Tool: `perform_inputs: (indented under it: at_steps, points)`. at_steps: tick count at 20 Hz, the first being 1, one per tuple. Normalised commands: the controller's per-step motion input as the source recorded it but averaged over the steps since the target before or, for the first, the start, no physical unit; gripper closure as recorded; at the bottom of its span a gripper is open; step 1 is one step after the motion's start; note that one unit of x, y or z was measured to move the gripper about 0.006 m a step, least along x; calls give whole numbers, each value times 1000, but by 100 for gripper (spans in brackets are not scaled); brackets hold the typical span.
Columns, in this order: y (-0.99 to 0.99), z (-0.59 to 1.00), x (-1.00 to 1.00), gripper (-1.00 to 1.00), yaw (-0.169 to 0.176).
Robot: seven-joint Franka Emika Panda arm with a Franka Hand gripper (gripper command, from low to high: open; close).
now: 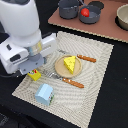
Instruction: Interact with the objects in diverse but meaningful ways.
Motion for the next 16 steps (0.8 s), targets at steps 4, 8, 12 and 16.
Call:
perform_inputs:
  at_steps: [4, 8, 12, 16]
  points:
    - [544, 62, 546, -100, 0]
    - [235, 21, 682, -100, -63]
    - [0, 81, 785, -100, -146]
    - [0, 78, 782, -100, -151]
